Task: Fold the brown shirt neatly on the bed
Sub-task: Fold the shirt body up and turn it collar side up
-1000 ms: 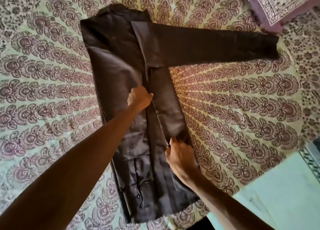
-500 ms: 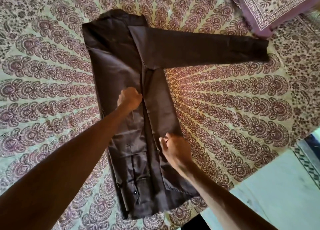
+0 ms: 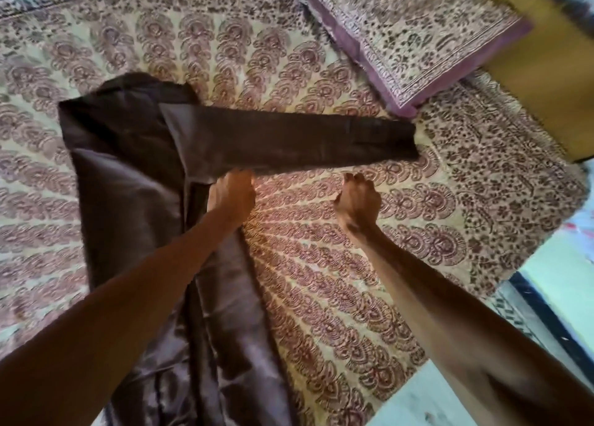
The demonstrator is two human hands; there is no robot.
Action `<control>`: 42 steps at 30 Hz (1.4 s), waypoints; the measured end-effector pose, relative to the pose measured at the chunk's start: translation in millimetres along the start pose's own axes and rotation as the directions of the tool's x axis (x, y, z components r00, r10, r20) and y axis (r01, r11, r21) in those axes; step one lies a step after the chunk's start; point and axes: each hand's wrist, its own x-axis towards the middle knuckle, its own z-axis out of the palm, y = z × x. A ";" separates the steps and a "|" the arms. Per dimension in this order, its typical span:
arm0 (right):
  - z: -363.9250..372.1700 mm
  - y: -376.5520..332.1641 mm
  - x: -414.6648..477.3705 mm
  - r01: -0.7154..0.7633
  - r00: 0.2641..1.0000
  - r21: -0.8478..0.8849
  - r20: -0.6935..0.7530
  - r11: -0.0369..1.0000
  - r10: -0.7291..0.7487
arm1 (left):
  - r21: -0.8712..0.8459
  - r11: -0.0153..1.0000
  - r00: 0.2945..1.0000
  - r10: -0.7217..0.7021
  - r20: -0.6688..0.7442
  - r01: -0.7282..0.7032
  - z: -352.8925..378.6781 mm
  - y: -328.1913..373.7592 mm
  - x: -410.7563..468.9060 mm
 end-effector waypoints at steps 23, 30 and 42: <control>-18.2 23.5 11.3 0.247 0.969 0.148 -0.042 0.958 -0.243 | 0.360 0.928 0.993 -0.068 -0.098 0.099 -36.4 -39.4 42.4; -58.3 -55.2 -122.5 0.431 0.902 0.292 -0.126 0.854 -0.413 | 0.207 0.957 0.949 -0.141 -0.283 0.204 -101.9 -86.0 31.4; 10.6 -122.0 -276.7 0.441 0.819 0.255 0.278 0.860 -0.502 | -0.554 0.540 0.757 -0.581 0.299 0.634 -28.1 -159.0 -41.2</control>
